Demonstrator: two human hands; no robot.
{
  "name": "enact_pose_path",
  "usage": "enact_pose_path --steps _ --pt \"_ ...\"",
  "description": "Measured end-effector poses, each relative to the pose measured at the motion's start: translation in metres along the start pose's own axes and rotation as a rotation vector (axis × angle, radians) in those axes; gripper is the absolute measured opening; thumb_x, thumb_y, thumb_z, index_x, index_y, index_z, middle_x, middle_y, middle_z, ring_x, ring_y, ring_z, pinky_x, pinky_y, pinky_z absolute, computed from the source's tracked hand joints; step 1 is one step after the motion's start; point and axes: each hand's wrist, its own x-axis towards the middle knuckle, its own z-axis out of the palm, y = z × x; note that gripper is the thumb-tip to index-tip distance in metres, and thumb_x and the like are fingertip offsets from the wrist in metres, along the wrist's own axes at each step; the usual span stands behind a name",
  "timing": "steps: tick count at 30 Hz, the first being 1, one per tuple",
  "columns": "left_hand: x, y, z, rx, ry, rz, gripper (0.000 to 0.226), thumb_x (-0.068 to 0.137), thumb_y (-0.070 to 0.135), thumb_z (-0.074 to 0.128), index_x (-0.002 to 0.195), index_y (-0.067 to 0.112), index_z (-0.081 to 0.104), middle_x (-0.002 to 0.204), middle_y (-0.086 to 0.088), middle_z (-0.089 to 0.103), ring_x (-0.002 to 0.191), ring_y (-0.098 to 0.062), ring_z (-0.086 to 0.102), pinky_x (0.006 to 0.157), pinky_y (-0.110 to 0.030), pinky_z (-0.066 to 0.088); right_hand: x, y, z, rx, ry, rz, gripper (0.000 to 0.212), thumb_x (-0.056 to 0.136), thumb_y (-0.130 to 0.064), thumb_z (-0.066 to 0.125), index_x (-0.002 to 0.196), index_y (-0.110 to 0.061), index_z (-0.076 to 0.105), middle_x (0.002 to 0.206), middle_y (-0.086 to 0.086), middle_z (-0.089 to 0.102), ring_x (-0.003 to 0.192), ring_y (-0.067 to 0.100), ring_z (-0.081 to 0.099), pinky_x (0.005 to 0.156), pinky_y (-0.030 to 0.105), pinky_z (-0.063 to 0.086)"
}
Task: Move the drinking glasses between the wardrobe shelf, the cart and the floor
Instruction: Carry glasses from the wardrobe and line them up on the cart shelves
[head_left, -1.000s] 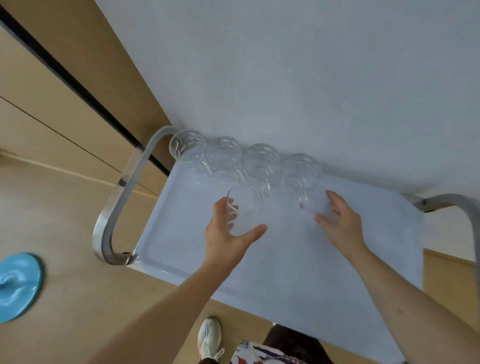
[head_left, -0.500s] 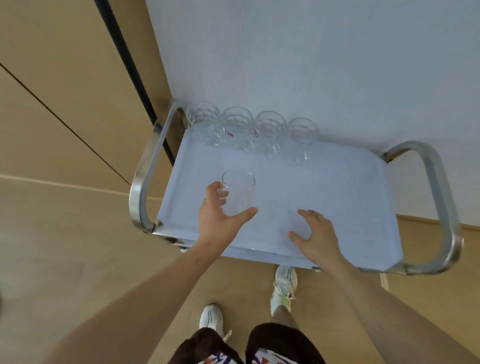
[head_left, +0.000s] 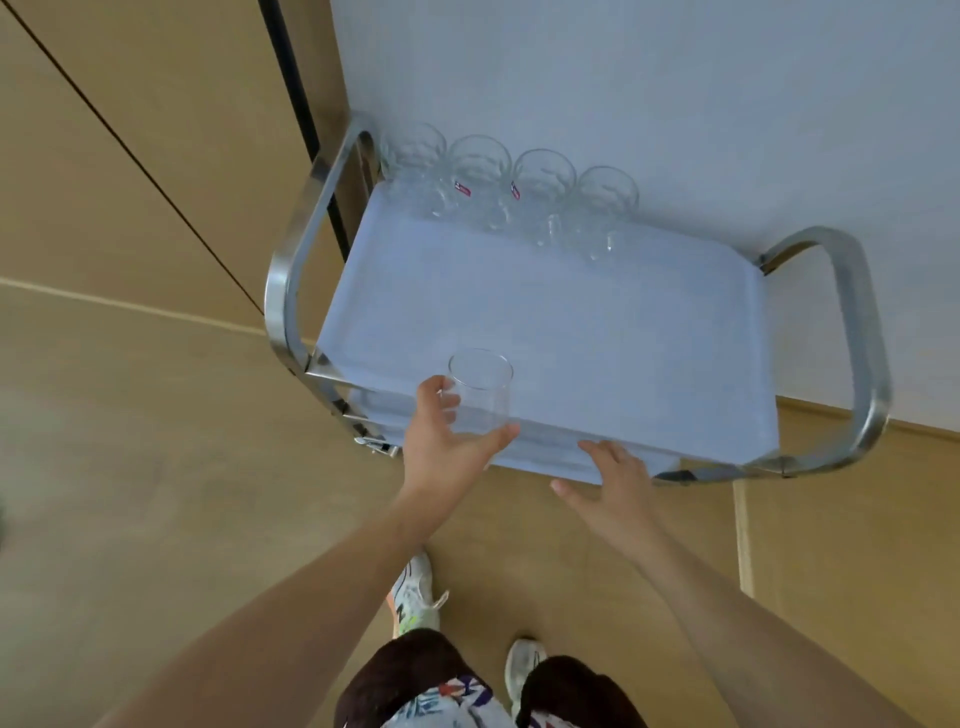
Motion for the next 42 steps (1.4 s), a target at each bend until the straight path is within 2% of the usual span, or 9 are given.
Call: enact_pose_path --steps 4,7,10,13,19,27,35,42 --pt "-0.038 -0.018 0.023 0.039 0.041 -0.016 0.09 0.049 0.062 0.086 0.124 0.044 0.038 0.121 0.022 0.054 0.114 -0.002 0.056 0.099 -0.037 0.051 -0.017 0.026 0.008 -0.095 -0.019 -0.047 0.071 0.095 -0.057 0.058 0.155 -0.027 0.036 0.162 0.006 0.03 0.149 0.029 0.022 0.121 0.042 0.02" --pt "-0.065 -0.029 0.046 0.036 0.09 -0.025 0.085 0.057 0.051 0.092 0.124 0.042 0.04 0.121 0.019 0.055 0.114 -0.007 0.059 0.099 -0.042 0.053 -0.031 0.055 0.016 -0.043 -0.047 -0.078 0.07 0.095 -0.055 0.058 0.155 -0.027 0.035 0.162 0.006 0.029 0.15 0.029 0.02 0.122 0.043 0.02" --pt "-0.087 -0.039 0.073 0.026 0.116 -0.019 0.085 0.057 0.051 0.092 0.125 0.04 0.041 0.12 0.02 0.055 0.115 -0.006 0.059 0.099 -0.043 0.053 -0.041 0.09 0.019 -0.03 -0.081 -0.1 0.071 0.095 -0.057 0.056 0.156 -0.028 0.032 0.163 0.006 0.028 0.151 0.029 0.018 0.123 0.046 0.018" --pt "-0.104 -0.05 0.094 0.044 0.124 -0.011 0.088 0.058 0.05 0.093 0.128 0.034 0.043 0.124 0.013 0.057 0.119 -0.008 0.058 0.105 -0.044 0.049 -0.044 0.117 0.021 -0.03 -0.086 -0.109 0.073 0.095 -0.058 0.056 0.157 -0.029 0.031 0.164 0.005 0.026 0.152 0.029 0.018 0.122 0.047 0.019" --pt "-0.121 -0.073 0.121 0.107 0.122 -0.036 0.093 0.058 0.049 0.094 0.133 0.032 0.042 0.126 0.013 0.058 0.116 -0.006 0.057 0.105 -0.041 0.049 -0.032 0.139 0.026 -0.021 -0.099 -0.134 0.073 0.095 -0.058 0.056 0.156 -0.028 0.032 0.164 0.006 0.026 0.152 0.029 0.018 0.122 0.045 0.017" --pt "-0.089 -0.111 0.137 0.151 0.148 -0.086 0.088 0.063 0.044 0.095 0.134 0.03 0.044 0.126 0.013 0.057 0.114 -0.002 0.057 0.102 -0.042 0.051 0.014 0.143 0.06 0.051 -0.052 -0.178 0.073 0.092 -0.057 0.061 0.154 -0.026 0.037 0.161 0.008 0.031 0.147 0.033 0.024 0.117 0.045 0.025" --pt "-0.028 -0.163 0.15 0.089 0.15 -0.053 0.084 0.065 0.04 0.095 0.132 0.032 0.045 0.124 0.012 0.059 0.116 -0.005 0.059 0.095 -0.033 0.051 0.067 0.152 0.118 0.046 0.008 -0.22 0.071 0.094 -0.051 0.062 0.155 -0.026 0.035 0.162 0.009 0.029 0.147 0.034 0.023 0.117 0.047 0.029" --pt "0.025 -0.214 0.147 -0.078 0.155 0.055 0.08 0.061 0.046 0.092 0.126 0.037 0.047 0.123 0.01 0.06 0.113 -0.008 0.062 0.097 -0.041 0.055 0.112 0.148 0.164 -0.01 0.111 -0.265 0.071 0.094 -0.052 0.061 0.155 -0.023 0.037 0.162 0.009 0.03 0.147 0.033 0.023 0.118 0.046 0.026"
